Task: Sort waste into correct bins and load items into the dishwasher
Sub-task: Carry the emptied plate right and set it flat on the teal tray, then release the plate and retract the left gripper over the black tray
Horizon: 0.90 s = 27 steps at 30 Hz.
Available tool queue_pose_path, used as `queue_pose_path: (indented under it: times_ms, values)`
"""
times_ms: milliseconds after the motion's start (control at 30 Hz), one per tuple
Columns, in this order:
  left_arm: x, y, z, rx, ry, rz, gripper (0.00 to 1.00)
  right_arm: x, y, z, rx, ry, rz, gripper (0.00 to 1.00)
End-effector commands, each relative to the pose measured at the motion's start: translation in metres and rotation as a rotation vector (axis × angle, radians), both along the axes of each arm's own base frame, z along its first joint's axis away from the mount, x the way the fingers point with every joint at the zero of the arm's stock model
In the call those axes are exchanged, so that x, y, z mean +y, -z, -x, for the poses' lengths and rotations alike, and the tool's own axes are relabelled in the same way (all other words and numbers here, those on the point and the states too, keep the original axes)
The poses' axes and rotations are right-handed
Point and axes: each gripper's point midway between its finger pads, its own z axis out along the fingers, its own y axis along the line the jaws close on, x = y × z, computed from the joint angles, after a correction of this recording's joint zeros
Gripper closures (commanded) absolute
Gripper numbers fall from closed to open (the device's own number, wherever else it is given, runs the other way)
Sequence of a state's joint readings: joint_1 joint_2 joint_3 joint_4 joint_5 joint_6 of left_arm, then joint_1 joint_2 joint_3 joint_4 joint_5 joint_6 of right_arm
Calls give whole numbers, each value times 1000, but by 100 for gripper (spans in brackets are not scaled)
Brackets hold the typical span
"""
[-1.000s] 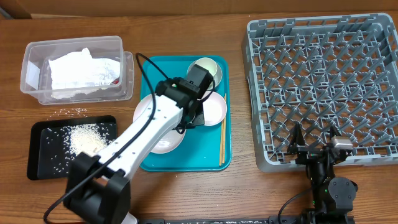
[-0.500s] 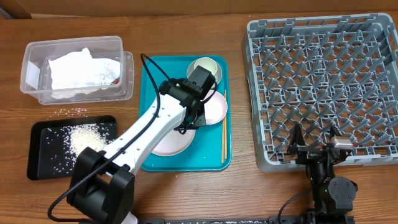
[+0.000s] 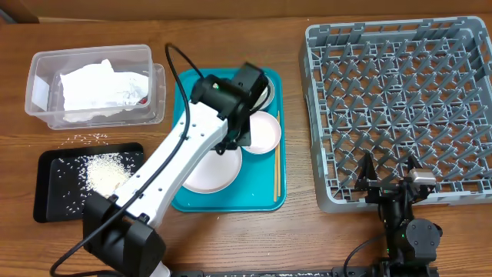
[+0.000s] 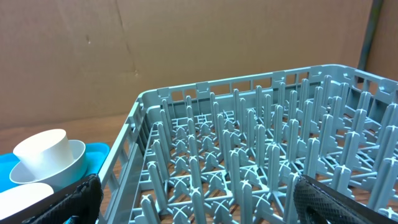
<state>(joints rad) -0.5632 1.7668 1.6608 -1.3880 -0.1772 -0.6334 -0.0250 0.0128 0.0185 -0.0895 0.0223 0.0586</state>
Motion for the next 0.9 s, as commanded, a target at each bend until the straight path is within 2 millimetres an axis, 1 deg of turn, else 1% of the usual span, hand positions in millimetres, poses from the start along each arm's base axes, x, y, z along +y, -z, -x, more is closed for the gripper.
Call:
queue_pose_path:
  times_ms: [0,33,100,133,167,200,233,267,367,500,667,867]
  values:
    - [15,-39,-21,-134,-32,-68,92,0,1,0,-5,-2,3,0]
    - [18,-48,-23,-158,-43,-81,89,0,1,0,-5,-2,3,0]
    - [27,-64,-28,-204,-65,-107,79,0,1,0,-5,-2,3,0]
    - [31,-70,-30,-222,-72,-116,70,0,1,0,-5,-2,3,0]
    - [34,-74,-32,-234,-80,-121,59,0,1,0,-5,-2,3,0]
    - [38,-78,-34,-243,-90,-127,38,0,1,0,-5,-2,3,0]
    - [42,-79,-35,-248,-99,-132,12,0,1,0,-5,-2,3,0]
    - [46,-80,-36,-250,-107,-143,0,0,1,0,-5,-2,3,0]
    - [63,-83,-39,-264,-160,-185,0,0,1,0,-5,-2,3,0]
    - [100,-94,-37,-319,-374,-213,0,0,1,0,-5,-2,3,0]
    - [137,-105,-33,-350,-554,-189,0,0,1,0,-5,-2,3,0]
    - [181,-105,-27,-321,-682,-213,0,0,1,0,-5,-2,3,0]
